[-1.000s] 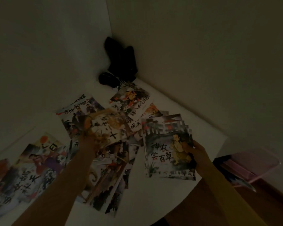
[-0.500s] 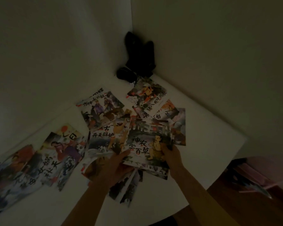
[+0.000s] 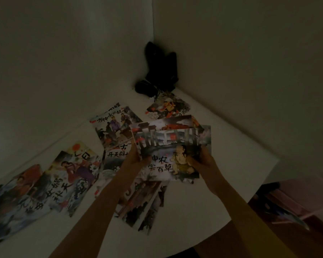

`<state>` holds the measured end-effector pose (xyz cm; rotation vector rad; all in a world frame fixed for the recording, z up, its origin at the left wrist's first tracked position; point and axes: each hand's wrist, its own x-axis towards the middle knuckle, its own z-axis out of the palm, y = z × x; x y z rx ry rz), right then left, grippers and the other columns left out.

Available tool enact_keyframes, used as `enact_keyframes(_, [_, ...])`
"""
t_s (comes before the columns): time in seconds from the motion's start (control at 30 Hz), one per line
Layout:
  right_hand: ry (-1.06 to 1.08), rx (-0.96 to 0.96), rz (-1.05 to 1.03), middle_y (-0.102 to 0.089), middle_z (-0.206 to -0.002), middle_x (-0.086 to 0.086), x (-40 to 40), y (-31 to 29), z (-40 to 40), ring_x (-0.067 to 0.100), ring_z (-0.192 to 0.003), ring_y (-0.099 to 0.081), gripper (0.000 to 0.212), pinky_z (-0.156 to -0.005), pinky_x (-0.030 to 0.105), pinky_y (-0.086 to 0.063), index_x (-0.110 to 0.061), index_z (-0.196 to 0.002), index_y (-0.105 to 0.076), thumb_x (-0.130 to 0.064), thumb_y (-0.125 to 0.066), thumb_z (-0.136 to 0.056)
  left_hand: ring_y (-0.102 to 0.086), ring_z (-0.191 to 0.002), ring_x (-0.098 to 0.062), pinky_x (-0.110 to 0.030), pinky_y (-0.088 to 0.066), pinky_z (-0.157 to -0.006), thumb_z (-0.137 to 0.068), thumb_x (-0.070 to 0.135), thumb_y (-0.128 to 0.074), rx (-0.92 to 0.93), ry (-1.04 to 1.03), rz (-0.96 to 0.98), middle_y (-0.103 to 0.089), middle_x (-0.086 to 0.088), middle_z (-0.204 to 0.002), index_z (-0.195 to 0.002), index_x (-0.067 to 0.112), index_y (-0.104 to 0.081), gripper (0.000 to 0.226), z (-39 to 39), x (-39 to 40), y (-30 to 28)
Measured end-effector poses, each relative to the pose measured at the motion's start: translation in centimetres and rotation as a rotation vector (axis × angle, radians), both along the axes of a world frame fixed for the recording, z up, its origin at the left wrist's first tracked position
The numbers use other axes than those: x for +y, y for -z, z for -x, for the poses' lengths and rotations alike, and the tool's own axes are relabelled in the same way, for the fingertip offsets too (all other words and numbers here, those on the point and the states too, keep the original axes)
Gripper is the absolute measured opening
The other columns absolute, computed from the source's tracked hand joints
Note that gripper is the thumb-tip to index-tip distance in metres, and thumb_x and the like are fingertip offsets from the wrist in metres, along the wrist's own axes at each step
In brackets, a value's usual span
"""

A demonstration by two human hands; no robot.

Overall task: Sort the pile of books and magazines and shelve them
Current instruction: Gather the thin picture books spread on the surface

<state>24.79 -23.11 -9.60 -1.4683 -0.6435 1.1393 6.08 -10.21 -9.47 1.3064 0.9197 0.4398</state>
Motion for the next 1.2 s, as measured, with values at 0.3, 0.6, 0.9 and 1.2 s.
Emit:
enact_keyframes(0.3, [0.062, 0.06, -0.046, -0.063, -0.118, -0.009, -1.7, 0.3, 0.8, 0.013, -0.113, -0.059, 0.053, -0.086, 0.028, -0.054, -0.024, -0.124, -0.049, 0.007, -0.059, -0.083, -0.064, -0.101, -0.012, -0.034, -0.052, -0.084, -0.076, 0.004, -0.067, 0.002, -0.029, 0.01, -0.066, -0.001, -0.113, -0.119, 0.012, -0.056, 0.045, 1.2, -2.6, 1.7])
enact_keyframes(0.6, [0.162, -0.053, 0.019, -0.051, -0.128, -0.01, -1.8, 2.1, 4.3, -0.006, -0.11, -0.054, 0.056, -0.085, 0.012, -0.048, -0.023, -0.138, -0.033, -0.005, -0.056, -0.09, -0.058, -0.104, -0.016, -0.02, -0.05, -0.084, -0.078, 0.059, -0.056, 0.138, -0.048, -0.071, -0.048, -0.002, -0.126, -0.146, 0.01, 0.003, 0.102, 0.3, -6.3, 1.6])
enact_keyframes(0.9, [0.004, -0.129, 0.027, -0.061, -0.113, -0.003, 0.4, -0.6, 9.9, 0.012, -0.107, -0.059, 0.047, -0.073, 0.011, -0.051, -0.018, -0.133, -0.042, -0.022, -0.06, -0.09, -0.063, -0.078, -0.018, -0.023, -0.056, -0.066, -0.088, 0.047, -0.052, -0.068, -0.53, 0.045, -0.065, -0.003, -0.085, -0.087, 0.019, -0.061, 0.029, 6.4, -3.5, -5.2])
enact_keyframes(1.2, [-0.21, -0.163, -0.025, -0.058, -0.108, 0.0, 1.1, -6.2, 18.0, 0.016, -0.095, -0.06, 0.045, -0.064, 0.011, -0.05, -0.027, -0.126, -0.041, -0.033, -0.063, -0.087, -0.058, -0.071, -0.023, -0.034, -0.048, -0.078, -0.081, 0.054, -0.06, -0.021, -0.842, 0.182, -0.063, -0.01, -0.078, -0.093, 0.009, -0.065, 0.047, 14.8, -3.3, -10.9])
